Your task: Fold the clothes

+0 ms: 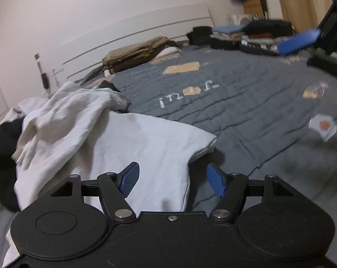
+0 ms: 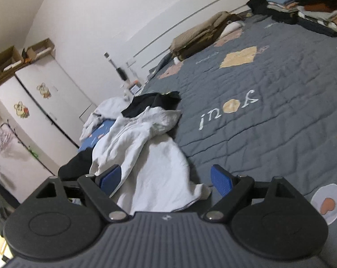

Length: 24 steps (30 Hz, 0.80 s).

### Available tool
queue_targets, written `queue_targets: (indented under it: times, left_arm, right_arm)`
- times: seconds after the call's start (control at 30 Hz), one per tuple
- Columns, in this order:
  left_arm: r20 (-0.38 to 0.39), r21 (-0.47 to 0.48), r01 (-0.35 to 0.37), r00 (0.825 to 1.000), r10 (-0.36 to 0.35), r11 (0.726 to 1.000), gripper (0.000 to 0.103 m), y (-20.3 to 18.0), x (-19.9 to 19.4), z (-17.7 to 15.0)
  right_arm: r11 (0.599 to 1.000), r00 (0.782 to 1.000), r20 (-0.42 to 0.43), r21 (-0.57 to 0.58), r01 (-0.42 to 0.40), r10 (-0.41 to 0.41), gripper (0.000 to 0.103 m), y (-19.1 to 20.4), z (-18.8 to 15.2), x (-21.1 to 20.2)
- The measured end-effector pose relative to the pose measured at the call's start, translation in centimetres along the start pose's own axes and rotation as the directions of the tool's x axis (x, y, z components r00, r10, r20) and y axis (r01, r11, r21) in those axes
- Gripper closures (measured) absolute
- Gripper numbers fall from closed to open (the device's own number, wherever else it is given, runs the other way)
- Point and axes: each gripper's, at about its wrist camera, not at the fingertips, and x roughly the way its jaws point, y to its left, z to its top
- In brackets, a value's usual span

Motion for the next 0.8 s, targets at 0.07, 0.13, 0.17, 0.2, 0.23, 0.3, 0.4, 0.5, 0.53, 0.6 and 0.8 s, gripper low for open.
queue_targets:
  times: [0.07, 0.13, 0.17, 0.2, 0.23, 0.3, 0.4, 0.5, 0.53, 0.6, 0.8]
  left_arm:
    - [-0.009, 0.022, -0.006, 1.0, 0.006, 1.0, 0.037, -0.5, 1.3, -0.1]
    - [-0.021, 0.045, -0.011, 1.0, 0.012, 0.999, 0.038, -1.0, 2.6, -0.1]
    - [-0.035, 0.051, -0.01, 0.999, 0.012, 0.999, 0.046, -1.2, 3.3, -0.1]
    - [-0.053, 0.052, -0.007, 0.999, 0.01, 0.999, 0.07, -1.3, 3.9, -0.1]
    - [-0.07, 0.053, -0.004, 0.997, 0.008, 0.999, 0.084, -1.4, 4.5, -0.2]
    - [-0.094, 0.048, 0.0, 0.996, 0.004, 0.999, 0.096, -1.4, 5.5, -0.4]
    - [-0.054, 0.052, 0.015, 0.998, -0.013, 0.999, 0.098, -1.8, 4.4, -0.8]
    - [0.024, 0.086, 0.055, 0.998, -0.057, 0.995, 0.098, -2.8, 1.4, -0.7]
    - [0.045, 0.094, 0.062, 0.997, -0.067, 0.994, 0.098, -3.1, 0.4, -0.7]
    - [0.069, 0.085, 0.086, 0.993, -0.092, 0.993, 0.098, -3.2, -1.2, -0.5]
    - [0.132, 0.052, 0.233, 0.962, -0.238, 0.971, 0.099, -3.9, -8.1, 0.3]
  right_arm:
    - [0.999, 1.0, 0.001, 0.035, 0.012, -0.012, 0.016, -1.0, 0.2, 0.0]
    - [0.998, 0.999, 0.003, 0.051, 0.032, -0.032, 0.016, -1.7, 0.3, -0.1]
    - [0.998, 0.999, 0.004, 0.046, 0.048, -0.048, 0.016, -2.0, 0.2, -0.1]
    - [0.998, 0.998, 0.001, 0.043, 0.055, -0.056, 0.016, -2.2, 0.2, -0.1]
    - [0.997, 0.998, -0.002, 0.041, 0.062, -0.062, 0.016, -2.4, 0.3, -0.1]
    - [0.998, 0.998, -0.009, 0.037, 0.059, -0.059, 0.016, -2.7, 0.2, -0.2]
    - [0.998, 0.998, -0.008, 0.029, 0.063, -0.062, 0.016, -3.1, 0.3, -0.8]
    - [0.997, 0.998, -0.003, 0.036, 0.061, -0.061, 0.016, -3.7, 0.5, -1.3]
    - [0.997, 0.998, 0.0, 0.045, 0.059, -0.059, 0.016, -3.9, 0.6, -1.5]
    - [0.997, 0.999, 0.01, 0.055, 0.048, -0.049, 0.016, -4.1, 0.9, -2.0]
    - [0.999, 0.999, 0.028, 0.045, 0.022, -0.024, 0.016, -3.8, 1.1, -2.9]
